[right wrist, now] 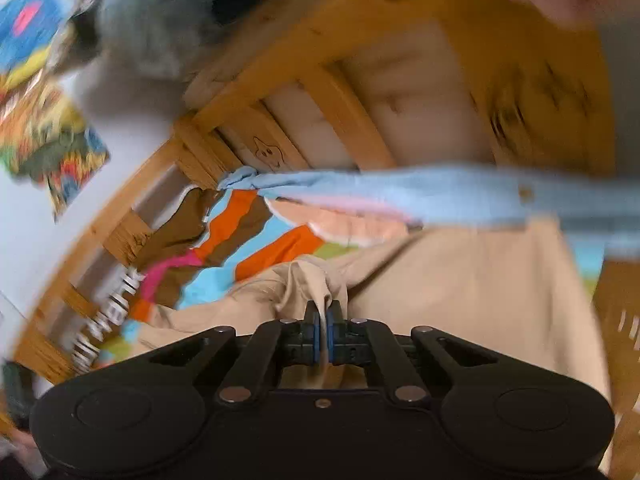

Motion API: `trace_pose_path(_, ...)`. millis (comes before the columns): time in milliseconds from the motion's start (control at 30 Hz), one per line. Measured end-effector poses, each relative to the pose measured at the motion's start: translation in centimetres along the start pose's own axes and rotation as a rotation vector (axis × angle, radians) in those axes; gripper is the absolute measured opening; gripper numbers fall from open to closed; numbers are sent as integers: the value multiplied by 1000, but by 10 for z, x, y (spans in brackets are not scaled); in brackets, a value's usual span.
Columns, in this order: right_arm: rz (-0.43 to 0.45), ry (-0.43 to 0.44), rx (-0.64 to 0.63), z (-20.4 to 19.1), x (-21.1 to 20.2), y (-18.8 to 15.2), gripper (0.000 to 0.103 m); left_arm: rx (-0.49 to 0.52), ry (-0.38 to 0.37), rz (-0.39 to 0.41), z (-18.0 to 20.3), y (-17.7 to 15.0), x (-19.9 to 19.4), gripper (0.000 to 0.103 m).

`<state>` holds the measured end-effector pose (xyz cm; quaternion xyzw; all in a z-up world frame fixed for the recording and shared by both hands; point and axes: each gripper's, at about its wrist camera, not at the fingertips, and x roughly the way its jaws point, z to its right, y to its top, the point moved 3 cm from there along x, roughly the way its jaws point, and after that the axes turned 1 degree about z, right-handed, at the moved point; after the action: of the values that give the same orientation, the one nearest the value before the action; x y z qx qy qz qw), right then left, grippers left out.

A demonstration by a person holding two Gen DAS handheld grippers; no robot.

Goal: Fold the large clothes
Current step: 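Open both grippers and release the folded jacket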

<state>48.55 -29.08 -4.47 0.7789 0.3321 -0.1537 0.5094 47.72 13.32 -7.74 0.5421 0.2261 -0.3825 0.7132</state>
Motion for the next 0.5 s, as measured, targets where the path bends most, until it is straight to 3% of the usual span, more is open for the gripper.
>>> trace_pose_path(67, -30, -73, -90, 1, 9, -12, 2, -23, 11, -4, -3, 2, 6, 0)
trace_pose_path(167, -25, -104, -87, 5, -3, -20, 17, -28, -11, 29, -4, 6, -5, 1)
trace_pose_path(200, 0, -123, -113, 4, -14, -20, 25, 10, 10, 54, -1, 6, -13, 8)
trace_pose_path(300, 136, -160, -292, -24, -50, -20, 27, 99, 43, 138, 11, 4, -43, 54)
trace_pose_path(400, 183, -83, -383, -55, -56, -19, 28, 123, 6, 213, 33, 4, -58, 56)
trace_pose_path(500, 118, -48, -512, -87, -29, -32, 30, 182, -14, 208, 64, 4, -39, 56)
